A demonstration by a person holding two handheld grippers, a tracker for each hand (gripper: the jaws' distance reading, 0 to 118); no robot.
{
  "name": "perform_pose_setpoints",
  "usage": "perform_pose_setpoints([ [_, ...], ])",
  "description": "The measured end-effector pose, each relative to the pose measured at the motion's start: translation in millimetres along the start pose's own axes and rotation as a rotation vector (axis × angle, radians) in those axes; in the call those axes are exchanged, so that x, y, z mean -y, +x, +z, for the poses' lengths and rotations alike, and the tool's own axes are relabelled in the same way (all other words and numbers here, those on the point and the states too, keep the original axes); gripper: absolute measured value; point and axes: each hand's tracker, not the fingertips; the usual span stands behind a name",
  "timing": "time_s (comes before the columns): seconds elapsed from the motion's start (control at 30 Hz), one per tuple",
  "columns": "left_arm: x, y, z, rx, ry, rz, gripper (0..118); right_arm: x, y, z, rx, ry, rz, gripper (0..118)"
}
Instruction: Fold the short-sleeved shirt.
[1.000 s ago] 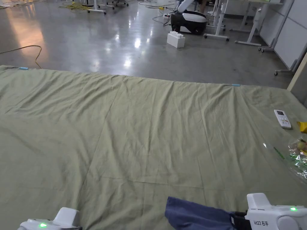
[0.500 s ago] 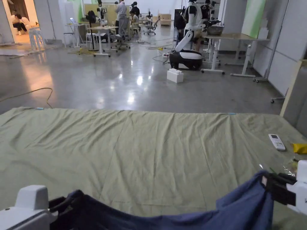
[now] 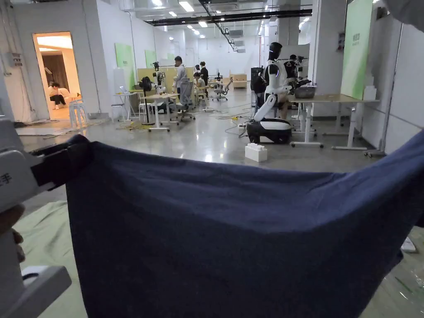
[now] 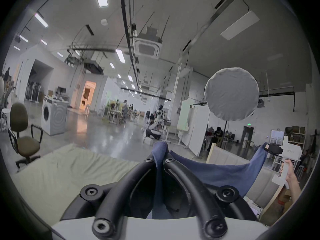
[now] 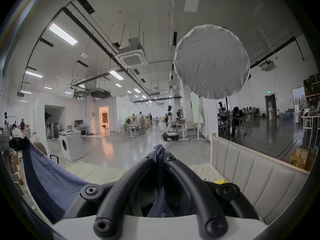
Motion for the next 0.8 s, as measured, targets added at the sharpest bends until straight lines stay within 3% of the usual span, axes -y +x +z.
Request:
perform_pose_setpoints([
  [0.1,-25.6,-1.3,-5.6,-0.004,0.022,-0.019,6,-31.4,-4.1,-11.3,0.02,0.063,0.051,6],
  [0.2,-44.1,-7.0,-14.4,-0.036,0.059,-0.027,6,-55.3,-1.5,-25.5,0.041,0.079,0.041,6],
  [0.37,-64.3,-11.9,-25.9,-0.061,0.079,0.003,6,-77.2,-3.6,-39.5,0.089,0.114,0.09,6],
  [0.63,-71.6,-11.9,-65.1,-0.095,0.058,-0.048,6,-80.0,-15.1,-63.8,0.122,0.124,0.164,6],
  [0.7,-66.0,-13.8,-77.5,-0.104,0.073,-0.039,6,-76.3,-21.7,-75.0,0.142,0.109,0.244,6],
  [0.8,-60.2,-13.1,-106.0,-0.179,0.024,-0.087,6,-71.2,-27.4,-89.8,0.147,0.107,0.25,6],
])
